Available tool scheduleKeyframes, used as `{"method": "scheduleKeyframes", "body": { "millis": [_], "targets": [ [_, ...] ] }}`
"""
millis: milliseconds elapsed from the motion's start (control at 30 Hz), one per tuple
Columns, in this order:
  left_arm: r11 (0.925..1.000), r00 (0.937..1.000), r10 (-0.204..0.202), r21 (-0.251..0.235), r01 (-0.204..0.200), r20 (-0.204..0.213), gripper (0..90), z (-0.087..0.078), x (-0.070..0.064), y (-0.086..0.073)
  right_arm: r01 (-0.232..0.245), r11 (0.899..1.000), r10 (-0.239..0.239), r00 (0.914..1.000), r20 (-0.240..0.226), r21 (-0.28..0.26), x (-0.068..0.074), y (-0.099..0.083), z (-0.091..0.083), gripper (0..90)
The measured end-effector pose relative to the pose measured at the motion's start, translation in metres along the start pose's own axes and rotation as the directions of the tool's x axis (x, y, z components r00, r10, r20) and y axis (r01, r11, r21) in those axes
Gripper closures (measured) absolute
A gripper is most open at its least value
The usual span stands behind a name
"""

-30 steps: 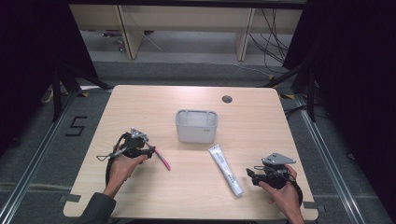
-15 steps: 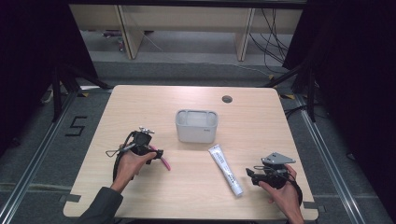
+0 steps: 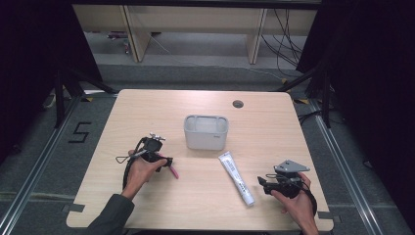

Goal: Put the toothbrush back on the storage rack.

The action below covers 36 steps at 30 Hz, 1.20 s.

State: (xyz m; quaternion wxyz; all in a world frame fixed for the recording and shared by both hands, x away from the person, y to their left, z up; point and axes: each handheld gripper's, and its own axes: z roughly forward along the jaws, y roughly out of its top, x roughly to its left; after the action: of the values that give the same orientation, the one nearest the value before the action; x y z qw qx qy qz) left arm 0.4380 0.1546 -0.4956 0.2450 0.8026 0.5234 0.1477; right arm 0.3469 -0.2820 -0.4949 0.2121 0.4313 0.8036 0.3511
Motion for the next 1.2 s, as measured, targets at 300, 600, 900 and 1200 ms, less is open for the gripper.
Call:
{"method": "scheduleKeyframes", "body": {
  "millis": [300, 600, 900, 1200],
  "targets": [
    [0.9991, 0.9994, 0.032, 0.03, -0.031, -0.01, 31.8, -0.003, 0.003, -0.001, 0.0, 1.0, 0.0, 1.0, 0.01, 0.002, 0.0, 0.0, -0.001, 25.2],
    [0.9957, 0.9981, 0.062, 0.069, -0.062, -0.002, 39.5, -0.005, 0.009, -0.004, -0.012, 1.0, 0.012, 0.9999, -0.001, 0.007, 0.001, 0.0, -0.001, 25.6],
    [0.9846, 0.9942, 0.105, 0.138, -0.107, 0.022, 53.7, -0.014, 0.017, -0.007, -0.014, 1.0, 0.014, 0.9999, -0.002, 0.005, 0.001, 0.0, -0.001, 26.1],
    [0.9702, 0.9869, 0.155, 0.181, -0.161, 0.044, 68.9, -0.02, 0.019, -0.006, -0.015, 1.0, 0.015, 0.9999, -0.001, 0.008, 0.001, 0.0, -0.001, 26.1]
  ]
}}
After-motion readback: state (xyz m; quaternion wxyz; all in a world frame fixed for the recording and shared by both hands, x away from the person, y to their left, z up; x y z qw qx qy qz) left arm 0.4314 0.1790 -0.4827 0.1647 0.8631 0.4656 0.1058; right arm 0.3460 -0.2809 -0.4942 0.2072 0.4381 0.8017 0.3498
